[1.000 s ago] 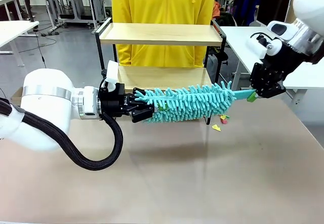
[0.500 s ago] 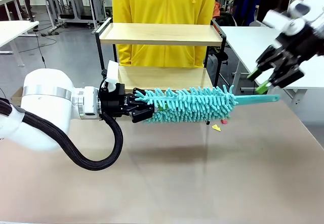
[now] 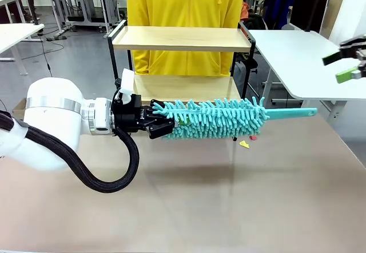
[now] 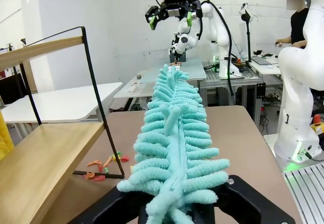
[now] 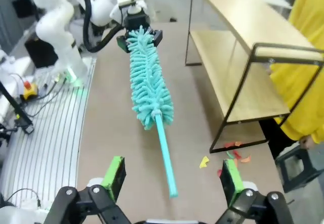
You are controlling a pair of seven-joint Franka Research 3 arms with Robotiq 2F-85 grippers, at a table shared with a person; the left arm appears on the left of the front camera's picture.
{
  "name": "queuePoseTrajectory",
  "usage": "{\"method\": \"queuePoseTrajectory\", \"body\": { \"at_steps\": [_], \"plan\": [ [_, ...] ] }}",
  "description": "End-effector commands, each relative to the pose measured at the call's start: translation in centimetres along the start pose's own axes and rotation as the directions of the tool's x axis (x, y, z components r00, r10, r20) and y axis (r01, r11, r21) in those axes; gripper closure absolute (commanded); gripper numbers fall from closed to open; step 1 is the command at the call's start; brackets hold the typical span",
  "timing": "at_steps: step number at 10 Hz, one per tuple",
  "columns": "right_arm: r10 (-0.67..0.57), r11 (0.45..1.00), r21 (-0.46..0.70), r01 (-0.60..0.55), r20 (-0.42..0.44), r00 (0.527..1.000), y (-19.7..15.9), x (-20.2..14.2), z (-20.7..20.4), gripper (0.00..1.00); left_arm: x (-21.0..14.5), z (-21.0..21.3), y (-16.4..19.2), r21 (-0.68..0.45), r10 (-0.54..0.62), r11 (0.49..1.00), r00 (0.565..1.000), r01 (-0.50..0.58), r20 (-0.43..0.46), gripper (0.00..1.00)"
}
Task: Clean the shelf.
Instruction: Hand the Duster back to the human.
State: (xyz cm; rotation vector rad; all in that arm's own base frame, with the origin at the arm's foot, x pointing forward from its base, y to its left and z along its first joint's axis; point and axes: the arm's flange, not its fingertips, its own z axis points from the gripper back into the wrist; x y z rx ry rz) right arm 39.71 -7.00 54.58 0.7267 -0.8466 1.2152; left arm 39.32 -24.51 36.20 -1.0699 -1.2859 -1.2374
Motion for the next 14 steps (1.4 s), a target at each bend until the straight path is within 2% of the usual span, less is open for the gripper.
{"method": "queuePoseTrajectory", "body": {
  "at_steps": [1, 2, 3, 4, 6, 7, 9, 10, 11, 13, 14],
  "plan": [
    [0.002, 1.000, -0.002, -0.002, 0.076, 0.997, -0.6, -2.8, 0.1, 0.00, 0.2, -0.1, 0.1, 0.000, -0.013, 1.000, 1.000, 0.013, 0.003, 0.96],
    [0.009, 0.999, -0.044, -0.004, 0.115, 0.993, -1.4, -3.6, 0.0, 0.00, 0.2, -0.1, 0.1, 0.000, -0.013, 1.000, 1.000, 0.013, 0.003, 0.96],
    [-0.018, 1.000, -0.009, 0.019, 0.033, 0.999, -0.1, -2.0, 0.8, 0.00, 0.2, -0.1, 0.1, 0.000, -0.013, 1.000, 1.000, 0.013, 0.003, 0.96],
    [-0.018, 1.000, -0.009, 0.019, 0.033, 0.999, -0.1, -2.0, 0.8, 0.00, 0.0, 0.0, 0.0, 0.000, 0.000, 1.000, 1.000, 0.000, 0.000, 0.83],
    [-0.018, 1.000, -0.009, 0.019, 0.033, 0.999, -0.1, -2.0, 0.8, 0.00, 3.5, 1.9, 0.8, 0.046, 0.032, 0.998, 0.995, -0.036, 0.091, 0.83],
    [-0.018, 1.000, -0.009, 0.019, 0.033, 0.999, -0.1, -2.0, 0.8, 0.00, 6.0, 3.5, 1.3, 0.129, 0.007, 0.991, 0.993, -0.023, 0.120, 0.83],
    [-0.018, 1.000, -0.009, 0.019, 0.033, 0.999, -0.1, -2.0, 0.8, 0.00, 11.6, 7.3, 2.5, 0.166, 0.074, 0.980, 0.976, -0.108, 0.203, 0.83],
    [-0.018, 1.000, -0.009, 0.019, 0.033, 0.999, -0.1, -2.0, 0.8, 0.00, 14.6, 9.8, 2.7, 0.220, 0.063, 0.969, 0.974, -0.113, 0.219, 0.83],
    [-0.018, 1.000, -0.009, 0.019, 0.033, 0.999, -0.1, -2.0, 0.8, 0.00, 17.1, 12.2, 2.5, 0.296, 0.042, 0.949, 0.975, -0.107, 0.219, 0.83],
    [-0.018, 1.000, -0.009, 0.019, 0.033, 0.999, -0.1, -2.0, 0.8, 0.00, 20.7, 17.5, 1.9, 0.519, -0.009, 0.850, 0.981, -0.094, 0.192, 0.83],
    [-0.018, 1.000, -0.009, 0.019, 0.033, 0.999, -0.1, -2.0, 0.8, 0.00, 21.7, 20.4, 1.6, 0.589, 0.000, 0.798, 0.976, -0.132, 0.219, 0.83]
  ]
}}
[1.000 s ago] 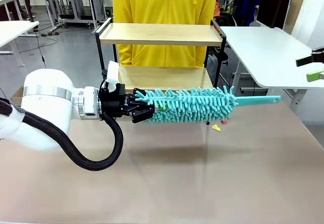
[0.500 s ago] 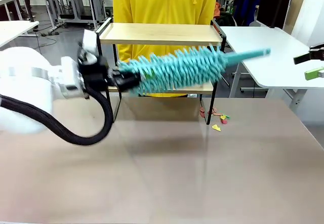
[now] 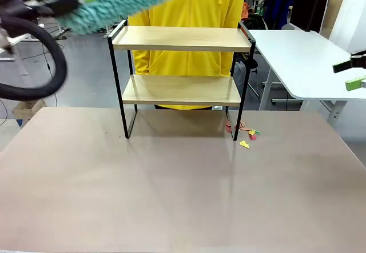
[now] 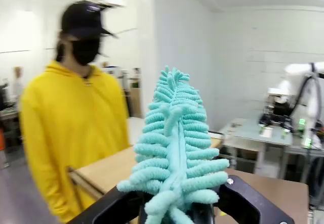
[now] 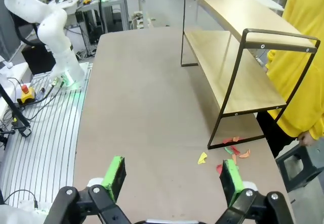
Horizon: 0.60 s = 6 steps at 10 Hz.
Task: Clean the shelf.
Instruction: Hand the Duster back to the human.
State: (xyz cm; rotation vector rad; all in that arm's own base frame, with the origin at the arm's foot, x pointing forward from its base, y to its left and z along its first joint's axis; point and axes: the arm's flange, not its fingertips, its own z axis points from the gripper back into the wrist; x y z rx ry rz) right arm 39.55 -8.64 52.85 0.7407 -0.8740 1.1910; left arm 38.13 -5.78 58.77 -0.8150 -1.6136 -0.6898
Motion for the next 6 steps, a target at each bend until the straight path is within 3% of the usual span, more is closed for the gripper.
{"method": "queuePoseTrajectory", "body": {
  "at_steps": [1, 3, 6],
  "plan": [
    [-0.008, 1.000, 0.003, 0.008, 0.002, 1.000, 0.1, 0.3, 0.2, 0.00, 1.1, 4.1, 1.1, 0.272, 0.015, 0.962, 0.999, -0.024, 0.033, 0.83],
    [-0.008, 1.000, 0.003, 0.008, 0.002, 1.000, 0.1, 0.3, 0.2, 0.00, 1.1, 8.1, 3.2, 0.499, 0.029, 0.866, 0.999, -0.046, 0.040, 0.83],
    [-0.008, 1.000, 0.003, 0.008, 0.002, 1.000, 0.1, 0.3, 0.2, 0.00, -1.5, 10.4, 5.1, 0.674, 0.027, 0.738, 1.000, -0.022, 0.002, 0.83]
  ]
}}
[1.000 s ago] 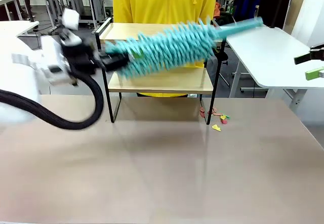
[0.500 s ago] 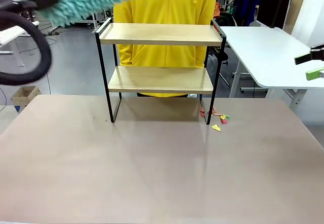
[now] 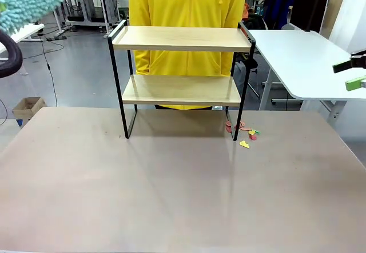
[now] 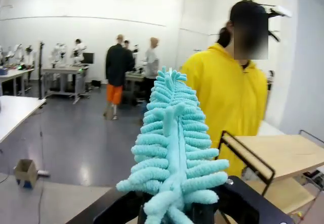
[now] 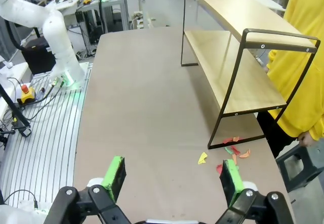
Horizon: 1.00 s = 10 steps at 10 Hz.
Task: Clean the shelf.
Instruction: Hand the Duster back to the human.
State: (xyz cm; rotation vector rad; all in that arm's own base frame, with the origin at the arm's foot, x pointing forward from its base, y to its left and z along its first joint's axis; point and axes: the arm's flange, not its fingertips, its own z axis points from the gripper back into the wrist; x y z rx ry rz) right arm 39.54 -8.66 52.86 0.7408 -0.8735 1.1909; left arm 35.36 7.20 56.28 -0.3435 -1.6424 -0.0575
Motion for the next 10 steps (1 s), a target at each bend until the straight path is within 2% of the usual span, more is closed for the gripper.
{"method": "queuePoseTrajectory", "body": {
  "at_steps": [1, 3, 7, 9, 10],
  "plan": [
    [-0.008, 1.000, 0.003, 0.008, 0.003, 1.000, 0.1, 0.3, 0.2, 0.00, -3.1, -1.7, -1.2, 0.085, -0.060, 0.995, 0.998, 0.059, 0.003, 0.83],
    [-0.008, 1.000, 0.003, 0.008, 0.003, 1.000, 0.1, 0.3, 0.2, 0.00, -8.6, -1.9, -0.5, 0.109, -0.075, 0.991, 0.995, 0.082, -0.065, 0.83],
    [-0.008, 1.000, 0.003, 0.008, 0.003, 1.000, 0.1, 0.3, 0.2, 0.00, -16.8, 0.4, 0.5, 0.113, -0.038, 0.992, 0.991, 0.052, -0.125, 0.83],
    [-0.008, 1.000, 0.003, 0.008, 0.003, 1.000, 0.1, 0.3, 0.2, 0.00, -17.6, 0.1, -1.4, -0.011, -0.012, 1.000, 0.996, 0.011, -0.091, 0.83],
    [-0.008, 1.000, 0.003, 0.008, 0.003, 1.000, 0.1, 0.3, 0.2, 0.00, -11.7, -1.9, 3.7, 0.111, -0.007, 0.993, 0.986, 0.025, -0.167, 0.83]
  ]
}}
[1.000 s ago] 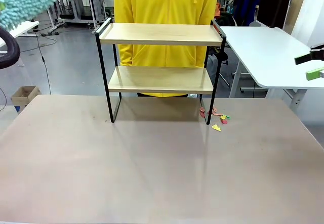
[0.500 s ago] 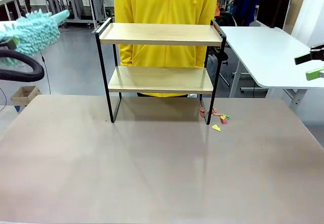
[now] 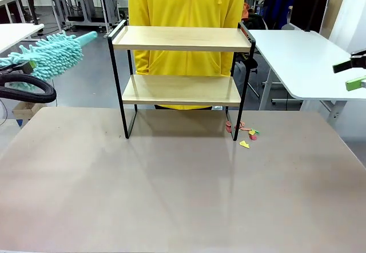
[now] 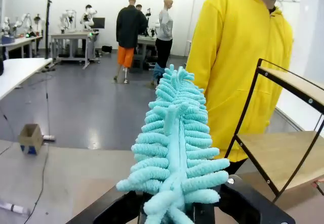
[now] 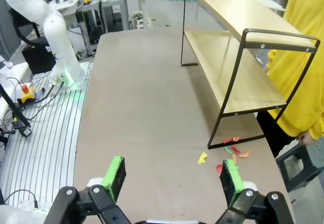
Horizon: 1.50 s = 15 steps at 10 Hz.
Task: Clean the shelf.
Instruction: Hand the Duster back to the human.
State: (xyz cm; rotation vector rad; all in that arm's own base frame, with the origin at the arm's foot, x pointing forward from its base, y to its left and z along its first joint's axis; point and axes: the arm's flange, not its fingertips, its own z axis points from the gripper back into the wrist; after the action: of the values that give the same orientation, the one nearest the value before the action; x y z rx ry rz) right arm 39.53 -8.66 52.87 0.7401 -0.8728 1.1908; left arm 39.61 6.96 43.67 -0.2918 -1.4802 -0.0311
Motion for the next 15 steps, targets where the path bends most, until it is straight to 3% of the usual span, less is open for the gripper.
{"method": "queuePoseTrajectory", "body": {
  "at_steps": [1, 15],
  "plan": [
    [-0.007, 1.000, 0.003, 0.007, 0.004, 1.000, 0.09, 0.30, 0.19, 0.00, 0.79, 1.00, 0.76, 0.056, -0.018, 0.998, 1.000, 0.018, -0.005, 0.83],
    [-0.007, 1.000, 0.003, 0.007, 0.004, 1.000, 0.09, 0.30, 0.19, 0.00, 0.79, 1.00, 0.76, 0.056, -0.018, 0.998, 1.000, 0.018, -0.005, 0.83]
  ]
}}
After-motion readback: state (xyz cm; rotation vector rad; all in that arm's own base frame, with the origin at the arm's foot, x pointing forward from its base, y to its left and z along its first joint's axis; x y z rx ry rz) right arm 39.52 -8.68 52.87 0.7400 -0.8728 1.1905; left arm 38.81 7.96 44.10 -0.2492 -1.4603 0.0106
